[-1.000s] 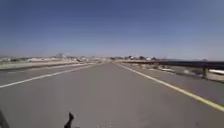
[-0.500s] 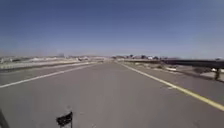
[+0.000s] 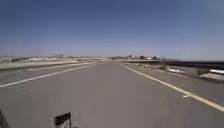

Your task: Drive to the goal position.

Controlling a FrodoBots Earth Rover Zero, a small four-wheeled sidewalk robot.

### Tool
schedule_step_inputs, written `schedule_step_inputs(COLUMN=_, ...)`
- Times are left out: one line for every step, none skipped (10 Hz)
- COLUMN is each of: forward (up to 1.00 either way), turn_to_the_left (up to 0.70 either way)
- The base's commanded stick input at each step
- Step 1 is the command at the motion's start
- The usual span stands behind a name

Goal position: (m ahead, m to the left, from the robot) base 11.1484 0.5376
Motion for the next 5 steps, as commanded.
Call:
schedule_step_inputs(forward=1.00, turn_to_the_left=0.00)
schedule_step_inputs(forward=1.00, turn_to_the_left=0.00)
schedule_step_inputs(forward=1.00, turn_to_the_left=0.00)
schedule_step_inputs(forward=1.00, turn_to_the_left=0.00)
schedule_step_inputs(forward=1.00, turn_to_the_left=0.00)
